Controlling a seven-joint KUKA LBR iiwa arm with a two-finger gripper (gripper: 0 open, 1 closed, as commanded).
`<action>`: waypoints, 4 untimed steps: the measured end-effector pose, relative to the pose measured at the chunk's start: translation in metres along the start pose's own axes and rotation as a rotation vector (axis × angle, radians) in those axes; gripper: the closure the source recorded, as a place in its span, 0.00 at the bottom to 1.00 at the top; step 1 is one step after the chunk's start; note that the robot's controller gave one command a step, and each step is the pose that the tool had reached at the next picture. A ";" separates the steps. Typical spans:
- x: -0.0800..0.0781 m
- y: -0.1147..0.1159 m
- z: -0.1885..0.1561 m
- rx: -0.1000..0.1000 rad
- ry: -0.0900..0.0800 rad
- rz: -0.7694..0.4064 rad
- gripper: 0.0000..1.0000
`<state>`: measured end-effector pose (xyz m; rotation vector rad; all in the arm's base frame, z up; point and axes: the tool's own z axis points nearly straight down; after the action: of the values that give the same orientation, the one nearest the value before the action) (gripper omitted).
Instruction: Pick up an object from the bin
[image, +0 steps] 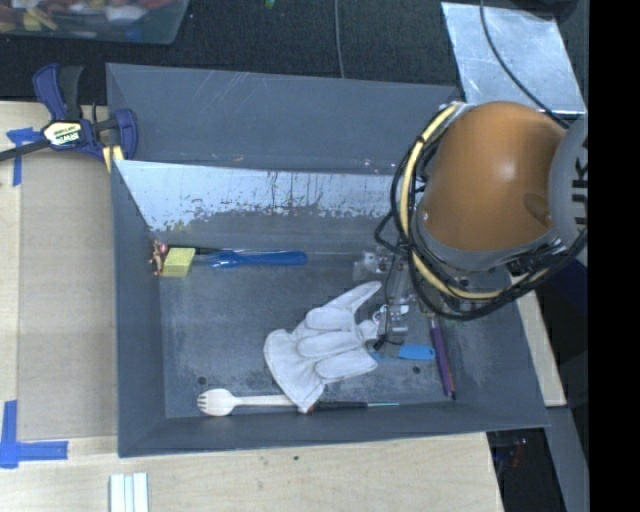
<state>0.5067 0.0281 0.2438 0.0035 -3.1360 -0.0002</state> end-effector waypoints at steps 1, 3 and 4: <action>-0.002 0.000 -0.005 0.000 -0.009 0.001 0.00; -0.069 0.018 0.083 0.004 -0.017 -0.495 0.00; -0.072 0.051 0.115 0.001 -0.007 -0.876 0.00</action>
Offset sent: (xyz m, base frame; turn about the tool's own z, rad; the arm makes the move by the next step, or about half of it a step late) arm 0.0587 0.0573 -0.1738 -0.6132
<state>0.5777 0.0788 0.1281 1.3371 -2.8450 -0.0030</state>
